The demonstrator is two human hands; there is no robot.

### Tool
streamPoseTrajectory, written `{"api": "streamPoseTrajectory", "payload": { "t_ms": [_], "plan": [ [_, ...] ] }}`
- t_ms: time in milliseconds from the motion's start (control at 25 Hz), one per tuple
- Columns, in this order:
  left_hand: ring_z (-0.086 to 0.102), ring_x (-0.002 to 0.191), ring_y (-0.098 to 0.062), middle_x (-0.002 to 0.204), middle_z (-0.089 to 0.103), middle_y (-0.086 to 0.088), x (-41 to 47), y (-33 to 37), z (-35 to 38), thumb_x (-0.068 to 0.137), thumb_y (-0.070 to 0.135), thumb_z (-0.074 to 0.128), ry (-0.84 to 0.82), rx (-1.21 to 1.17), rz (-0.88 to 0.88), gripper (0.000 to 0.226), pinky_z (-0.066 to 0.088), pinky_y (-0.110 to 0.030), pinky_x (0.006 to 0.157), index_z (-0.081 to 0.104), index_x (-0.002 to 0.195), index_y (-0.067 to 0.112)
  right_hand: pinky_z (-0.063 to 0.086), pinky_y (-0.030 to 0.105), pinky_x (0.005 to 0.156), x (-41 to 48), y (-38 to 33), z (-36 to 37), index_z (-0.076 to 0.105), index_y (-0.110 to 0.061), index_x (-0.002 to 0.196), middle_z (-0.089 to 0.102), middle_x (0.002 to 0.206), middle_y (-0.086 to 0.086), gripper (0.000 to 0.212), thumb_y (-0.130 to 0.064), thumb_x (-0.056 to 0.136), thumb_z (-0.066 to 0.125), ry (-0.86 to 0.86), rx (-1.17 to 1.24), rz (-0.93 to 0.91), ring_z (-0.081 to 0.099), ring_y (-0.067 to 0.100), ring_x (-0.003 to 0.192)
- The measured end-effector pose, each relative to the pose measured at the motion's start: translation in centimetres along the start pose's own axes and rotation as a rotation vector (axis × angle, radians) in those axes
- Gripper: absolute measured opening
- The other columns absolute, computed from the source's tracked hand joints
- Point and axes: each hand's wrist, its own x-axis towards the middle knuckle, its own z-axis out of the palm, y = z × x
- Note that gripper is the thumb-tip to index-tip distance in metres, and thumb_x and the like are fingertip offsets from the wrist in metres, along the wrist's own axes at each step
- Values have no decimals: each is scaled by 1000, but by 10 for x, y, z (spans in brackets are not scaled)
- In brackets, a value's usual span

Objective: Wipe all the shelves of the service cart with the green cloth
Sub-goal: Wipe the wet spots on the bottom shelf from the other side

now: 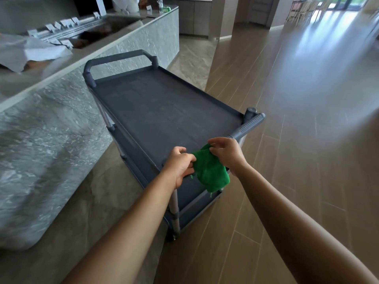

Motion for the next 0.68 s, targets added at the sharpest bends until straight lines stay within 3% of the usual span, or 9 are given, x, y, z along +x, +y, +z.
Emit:
{"api": "streamPoseTrajectory", "payload": {
  "t_ms": [80, 320, 440, 600, 680],
  "plan": [
    [62, 85, -25, 95, 60, -14, 5, -1, -1, 84, -6, 54, 4, 126, 27, 37, 56, -35, 69, 52, 118, 7, 50, 24, 77, 1, 4, 4, 69, -16, 110, 65, 98, -2, 30, -4, 83, 65, 26, 2, -8, 60, 10, 89],
    [67, 94, -27, 96, 70, -5, 9, -1, -12, 78, 0, 61, 11, 499, 183, 32, 55, -42, 88, 66, 106, 15, 52, 26, 65, -4, 29, 14, 60, -17, 108, 59, 85, -1, 31, -11, 80, 73, 112, 190, 88, 59, 14, 77],
    [63, 100, -25, 94, 65, -1, 11, -1, -13, 80, 17, 69, 12, 689, 279, 20, 52, -39, 90, 67, 100, 19, 48, 20, 56, -4, 40, 18, 54, -21, 105, 60, 82, -1, 34, -18, 79, 76, 138, 290, 125, 60, 12, 73],
    [50, 117, -22, 122, 52, -5, 19, -2, -9, 79, 41, 72, 8, 970, 401, 48, 43, -33, 97, 59, 120, 19, 48, 18, 56, -6, 58, 21, 50, -16, 108, 61, 96, 4, 44, -26, 76, 78, 105, 468, 228, 64, 15, 82],
    [53, 111, -18, 125, 56, -3, 23, -5, -7, 79, 40, 72, -94, 996, 362, 57, 41, -25, 84, 53, 128, 18, 51, 23, 65, -7, 67, 24, 50, -12, 117, 60, 108, 5, 47, -24, 79, 76, 7, 590, 285, 63, 18, 94]
  ]
}}
